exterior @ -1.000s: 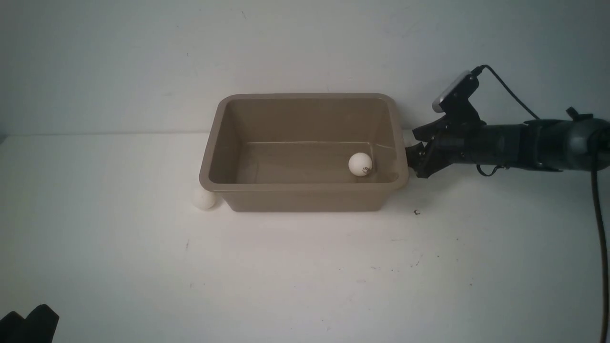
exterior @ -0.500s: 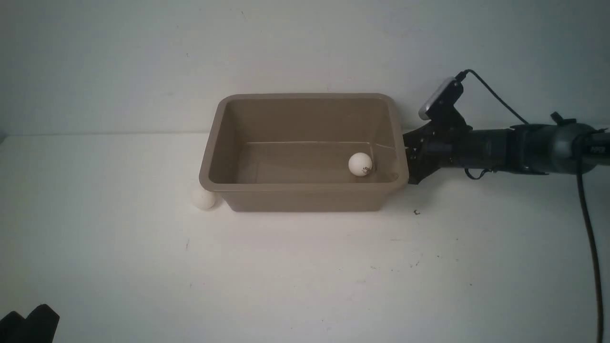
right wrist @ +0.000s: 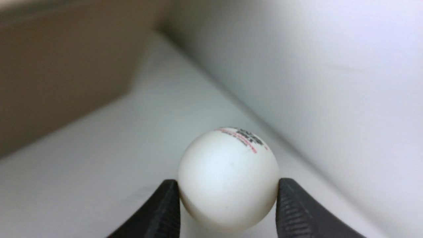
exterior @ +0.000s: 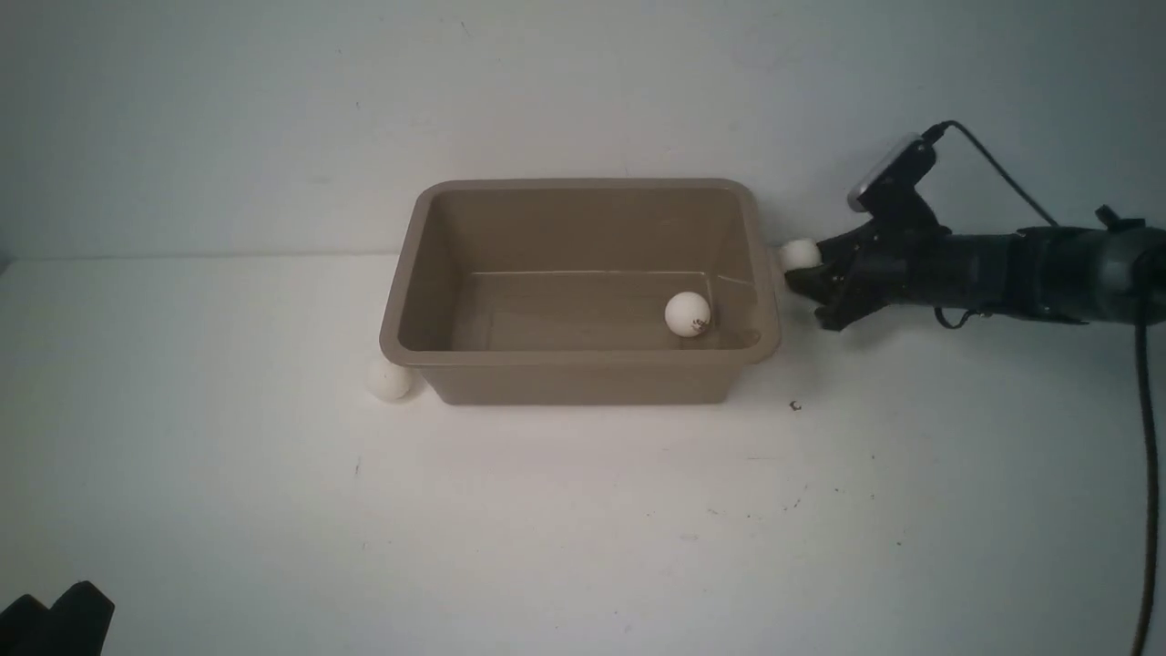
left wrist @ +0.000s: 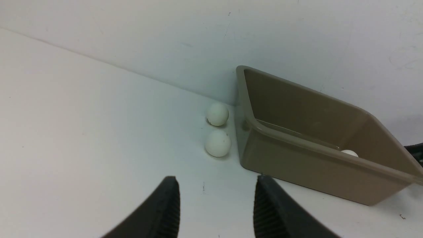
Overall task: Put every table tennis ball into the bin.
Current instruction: Use the right arm to clamp the table tennis ball closest to it, then use the right arm to put the table tennis ball into the box
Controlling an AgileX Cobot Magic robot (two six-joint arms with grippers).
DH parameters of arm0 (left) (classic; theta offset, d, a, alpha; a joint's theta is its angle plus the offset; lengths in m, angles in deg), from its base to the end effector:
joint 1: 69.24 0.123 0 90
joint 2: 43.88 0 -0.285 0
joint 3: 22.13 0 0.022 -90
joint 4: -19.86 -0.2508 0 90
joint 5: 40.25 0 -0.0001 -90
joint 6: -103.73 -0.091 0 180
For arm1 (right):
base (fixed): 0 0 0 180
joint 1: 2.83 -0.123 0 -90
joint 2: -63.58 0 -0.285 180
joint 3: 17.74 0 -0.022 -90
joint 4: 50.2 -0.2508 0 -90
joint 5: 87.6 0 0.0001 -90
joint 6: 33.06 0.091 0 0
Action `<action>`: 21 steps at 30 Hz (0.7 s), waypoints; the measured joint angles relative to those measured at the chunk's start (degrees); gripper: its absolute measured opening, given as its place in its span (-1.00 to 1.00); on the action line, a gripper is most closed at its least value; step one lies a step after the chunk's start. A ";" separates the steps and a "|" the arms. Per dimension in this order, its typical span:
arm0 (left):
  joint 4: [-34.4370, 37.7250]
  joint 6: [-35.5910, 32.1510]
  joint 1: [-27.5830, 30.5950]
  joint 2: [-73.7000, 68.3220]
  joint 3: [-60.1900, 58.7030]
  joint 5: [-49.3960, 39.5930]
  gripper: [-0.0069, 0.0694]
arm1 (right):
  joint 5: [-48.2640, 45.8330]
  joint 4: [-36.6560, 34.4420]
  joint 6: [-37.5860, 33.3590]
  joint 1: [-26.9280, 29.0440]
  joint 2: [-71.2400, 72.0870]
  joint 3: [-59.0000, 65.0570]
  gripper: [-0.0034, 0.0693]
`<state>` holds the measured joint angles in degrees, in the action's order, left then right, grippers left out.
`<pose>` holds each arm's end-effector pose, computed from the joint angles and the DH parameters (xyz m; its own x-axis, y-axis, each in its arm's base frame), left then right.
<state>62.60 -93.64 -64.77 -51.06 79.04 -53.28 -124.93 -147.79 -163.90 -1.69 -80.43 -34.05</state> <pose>0.0563 -0.0096 0.1891 -0.1205 -0.4225 -0.8983 0.0270 0.9032 -0.4284 0.5051 0.0447 0.1161 -0.1951 -0.4117 -0.8902 -0.6971 0.6967 -0.1695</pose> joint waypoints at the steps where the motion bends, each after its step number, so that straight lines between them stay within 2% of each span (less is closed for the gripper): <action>1: 0.00 0.00 0.00 0.00 0.00 0.00 -0.06 | 0.00 0.48 0.79 0.41 0.48 -0.01 0.03; 3: 0.00 -0.01 0.00 0.00 0.00 0.00 -0.06 | -2.62 6.34 6.92 2.76 3.92 0.01 0.03; 6: 0.00 -0.01 0.00 0.00 0.00 0.00 -0.06 | -8.74 11.04 11.90 4.08 6.99 0.01 0.03; 8: 0.00 -0.01 0.00 0.00 0.00 0.00 -0.06 | -20.58 13.84 17.49 4.18 9.53 -0.04 0.03; 10: 0.00 -0.01 0.00 0.00 0.00 0.00 -0.06 | -26.09 14.16 20.68 2.96 10.78 -0.04 0.03; 13: 0.00 -0.01 0.00 0.00 0.00 0.00 -0.06 | -29.77 14.36 25.09 -0.55 11.43 -0.23 0.03; 19: 0.00 -0.59 0.00 0.00 0.00 0.07 -0.06 | -30.17 17.70 29.02 -7.32 11.37 -0.23 0.03; 21: 0.00 -2.78 0.00 0.00 0.00 0.50 -0.06 | -29.47 19.25 30.67 -8.91 11.37 -0.43 0.03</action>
<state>62.60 -96.42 -64.77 -51.06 79.04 -52.77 -154.40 -128.54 -133.23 -10.59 -69.06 -34.48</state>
